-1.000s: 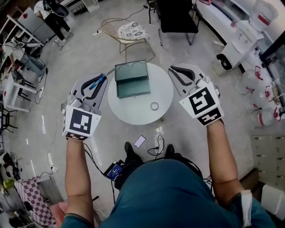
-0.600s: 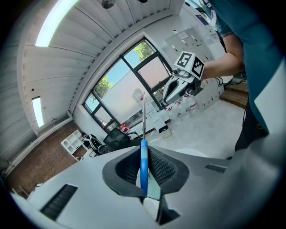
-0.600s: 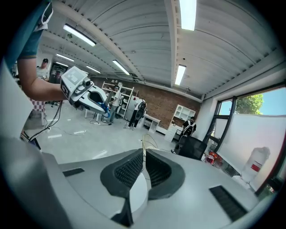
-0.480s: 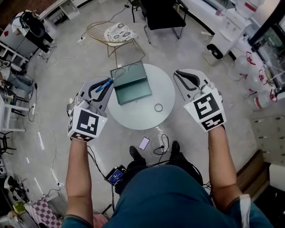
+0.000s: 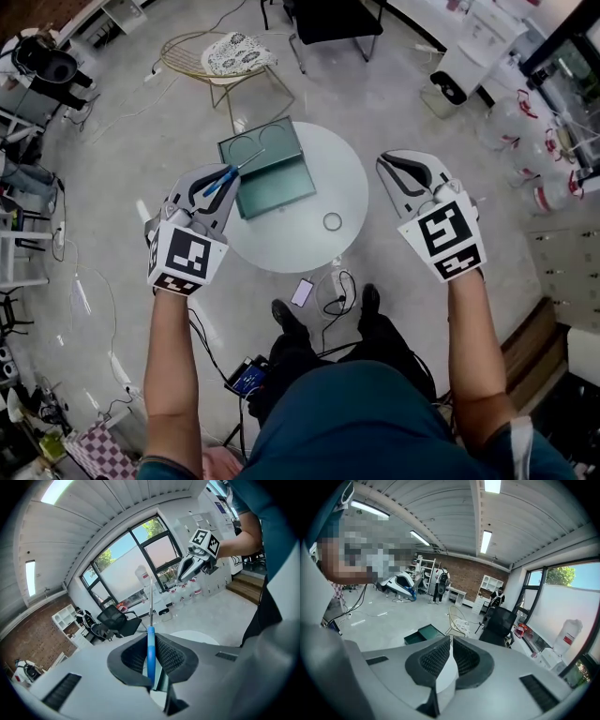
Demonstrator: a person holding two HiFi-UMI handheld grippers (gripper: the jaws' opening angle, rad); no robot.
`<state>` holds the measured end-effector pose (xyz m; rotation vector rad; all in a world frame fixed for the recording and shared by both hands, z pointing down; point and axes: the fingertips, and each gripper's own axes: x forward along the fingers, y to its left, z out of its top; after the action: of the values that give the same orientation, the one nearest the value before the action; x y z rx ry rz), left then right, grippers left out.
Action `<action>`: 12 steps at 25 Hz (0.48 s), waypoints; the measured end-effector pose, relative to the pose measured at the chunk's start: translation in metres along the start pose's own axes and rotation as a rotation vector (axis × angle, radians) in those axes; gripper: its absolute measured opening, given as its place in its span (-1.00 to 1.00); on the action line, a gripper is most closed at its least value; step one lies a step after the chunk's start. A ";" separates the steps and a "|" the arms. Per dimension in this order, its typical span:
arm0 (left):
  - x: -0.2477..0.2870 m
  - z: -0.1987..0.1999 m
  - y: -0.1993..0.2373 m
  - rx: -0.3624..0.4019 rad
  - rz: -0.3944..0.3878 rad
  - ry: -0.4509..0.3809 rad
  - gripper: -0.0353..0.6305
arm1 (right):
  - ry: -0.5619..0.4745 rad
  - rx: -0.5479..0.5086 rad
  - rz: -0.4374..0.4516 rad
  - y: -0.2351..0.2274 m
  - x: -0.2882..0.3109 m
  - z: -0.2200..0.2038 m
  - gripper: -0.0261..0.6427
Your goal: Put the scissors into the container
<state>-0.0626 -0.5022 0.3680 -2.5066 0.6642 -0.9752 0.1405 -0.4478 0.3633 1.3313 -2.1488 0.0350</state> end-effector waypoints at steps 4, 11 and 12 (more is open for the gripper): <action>0.028 -0.022 -0.008 -0.027 -0.026 0.018 -0.73 | 0.027 0.006 0.011 -0.001 0.018 -0.020 -0.79; 0.066 -0.071 -0.025 -0.076 -0.068 0.057 -0.73 | 0.080 0.020 0.039 0.013 0.047 -0.057 -0.79; 0.071 -0.078 -0.027 -0.082 -0.073 0.062 -0.73 | 0.087 0.022 0.044 0.016 0.051 -0.062 -0.79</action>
<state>-0.0634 -0.5320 0.4726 -2.5973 0.6472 -1.0760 0.1413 -0.4607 0.4438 1.2714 -2.1095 0.1323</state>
